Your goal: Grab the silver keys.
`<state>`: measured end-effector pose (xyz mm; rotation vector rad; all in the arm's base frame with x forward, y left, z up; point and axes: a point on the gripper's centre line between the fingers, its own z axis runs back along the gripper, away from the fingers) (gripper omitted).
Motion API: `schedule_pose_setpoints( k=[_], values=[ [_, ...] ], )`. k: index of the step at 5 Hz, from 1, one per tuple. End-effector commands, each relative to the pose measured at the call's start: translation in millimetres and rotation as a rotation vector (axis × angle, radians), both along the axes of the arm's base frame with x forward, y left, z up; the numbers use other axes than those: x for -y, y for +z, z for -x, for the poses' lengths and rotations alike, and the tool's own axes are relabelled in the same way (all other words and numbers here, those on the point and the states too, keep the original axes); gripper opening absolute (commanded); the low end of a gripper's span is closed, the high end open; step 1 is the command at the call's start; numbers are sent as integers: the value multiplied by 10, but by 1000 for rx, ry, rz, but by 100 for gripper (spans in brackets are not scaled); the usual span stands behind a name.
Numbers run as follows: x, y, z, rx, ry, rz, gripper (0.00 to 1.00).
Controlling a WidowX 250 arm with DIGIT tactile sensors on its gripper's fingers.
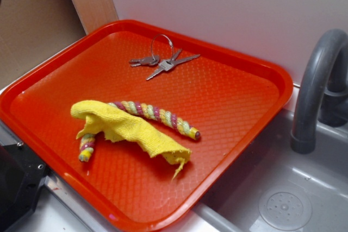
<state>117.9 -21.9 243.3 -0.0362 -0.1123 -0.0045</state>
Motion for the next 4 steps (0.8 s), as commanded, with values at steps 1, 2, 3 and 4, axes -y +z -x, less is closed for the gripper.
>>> schedule_pose_setpoints(
  k=[1, 2, 3, 4],
  values=[
    [0, 0, 0, 0, 0, 0, 100],
    [36, -184, -500, 18, 156, 0, 100],
    [-2, -280, -901, 17, 257, 44, 100],
    [-62, -644, -1382, 4, 454, 18, 100]
  ],
)
